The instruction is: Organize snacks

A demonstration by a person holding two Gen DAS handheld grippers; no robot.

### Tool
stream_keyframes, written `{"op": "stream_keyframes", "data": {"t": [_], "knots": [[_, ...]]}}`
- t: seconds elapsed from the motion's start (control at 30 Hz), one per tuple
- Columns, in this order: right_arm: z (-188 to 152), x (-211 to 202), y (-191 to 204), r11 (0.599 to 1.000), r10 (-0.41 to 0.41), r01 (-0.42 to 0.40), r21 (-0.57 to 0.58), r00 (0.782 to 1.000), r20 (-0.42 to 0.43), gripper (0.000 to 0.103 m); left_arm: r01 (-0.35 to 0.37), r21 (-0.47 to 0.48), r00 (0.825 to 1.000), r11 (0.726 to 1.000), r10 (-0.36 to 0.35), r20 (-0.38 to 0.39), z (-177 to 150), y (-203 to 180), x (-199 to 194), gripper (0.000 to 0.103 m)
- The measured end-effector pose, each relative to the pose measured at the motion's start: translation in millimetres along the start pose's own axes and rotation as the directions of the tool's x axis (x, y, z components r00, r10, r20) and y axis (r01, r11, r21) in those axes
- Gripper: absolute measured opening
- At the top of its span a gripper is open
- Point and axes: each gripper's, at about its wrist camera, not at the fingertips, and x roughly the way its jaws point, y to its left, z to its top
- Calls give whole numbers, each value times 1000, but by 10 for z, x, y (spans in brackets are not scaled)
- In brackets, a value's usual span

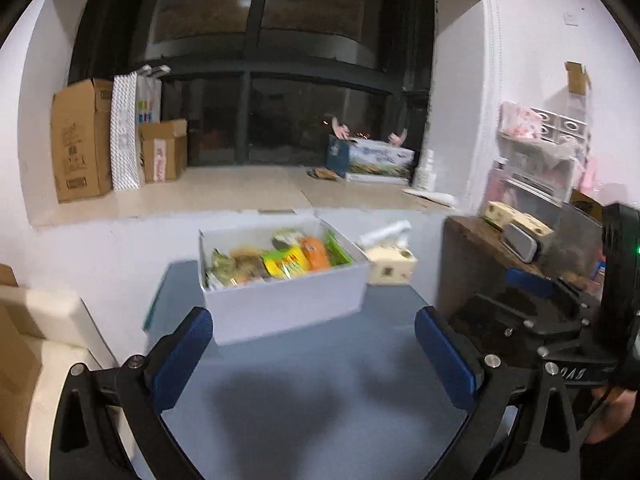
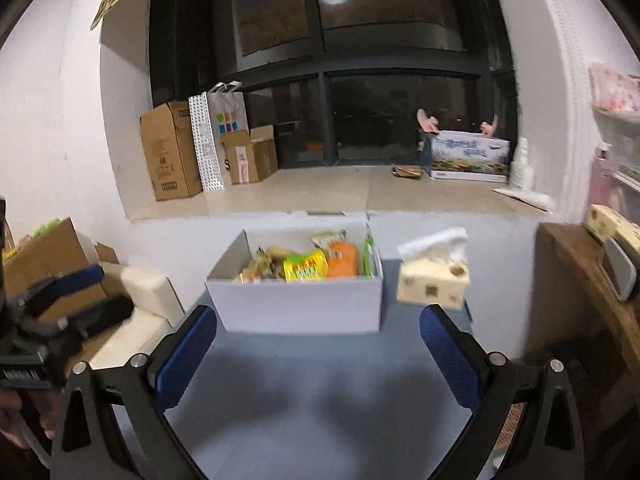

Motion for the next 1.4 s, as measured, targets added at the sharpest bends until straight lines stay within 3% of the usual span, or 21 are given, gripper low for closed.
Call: {"op": "stream_keyframes", "data": {"t": [0.13, 0.33, 1.4], "knots": [[-221, -236, 34, 1000, -31, 31, -1, 999, -17, 103, 6, 3, 1000, 1000, -6, -30, -155, -22, -130, 103], [-192, -357, -31, 998, -58, 58, 30, 998, -6, 103, -7, 21, 1000, 1000, 8, -26, -165, -26, -200, 103], [-185, -367, -19, 998, -58, 58, 18, 998, -18, 103, -15, 37, 998, 999, 17, -54, -165, -18, -148, 103]]}}
